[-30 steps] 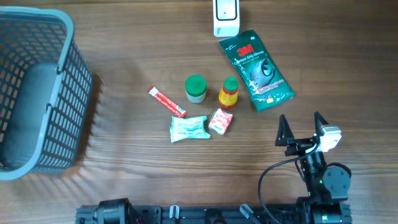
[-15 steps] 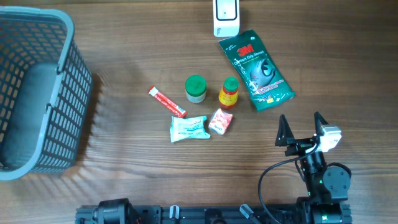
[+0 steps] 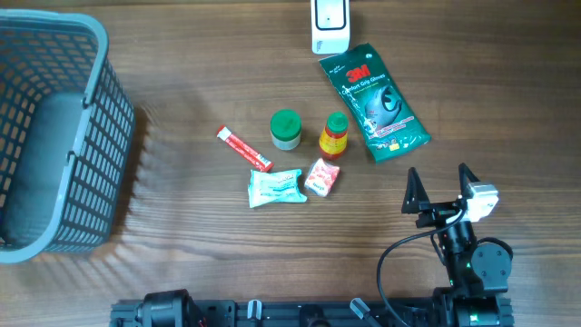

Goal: Scan the item barcode

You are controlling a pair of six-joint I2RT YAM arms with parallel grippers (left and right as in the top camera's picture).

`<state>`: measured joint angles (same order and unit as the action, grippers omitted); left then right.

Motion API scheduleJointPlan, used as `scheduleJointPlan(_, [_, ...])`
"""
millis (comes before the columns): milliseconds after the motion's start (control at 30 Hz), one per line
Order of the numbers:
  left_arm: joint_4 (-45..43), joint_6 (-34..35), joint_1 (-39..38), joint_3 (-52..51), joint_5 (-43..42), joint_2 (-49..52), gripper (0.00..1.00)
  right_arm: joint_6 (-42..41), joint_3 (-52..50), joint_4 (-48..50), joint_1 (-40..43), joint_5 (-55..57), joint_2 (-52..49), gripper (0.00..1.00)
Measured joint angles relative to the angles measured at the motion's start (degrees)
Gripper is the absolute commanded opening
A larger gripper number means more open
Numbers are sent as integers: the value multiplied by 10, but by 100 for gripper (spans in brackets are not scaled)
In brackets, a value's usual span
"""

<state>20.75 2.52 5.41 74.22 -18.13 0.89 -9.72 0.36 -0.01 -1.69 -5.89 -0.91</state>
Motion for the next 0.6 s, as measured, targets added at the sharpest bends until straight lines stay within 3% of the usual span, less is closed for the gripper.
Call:
scheduleJointPlan(433, [-21,0,0,-57,2,0,100,0,0,0,0,0,0,100])
scheduleJointPlan(600, [-21,0,0,-104,70,0,100,0,0,0,0,0,0,100])
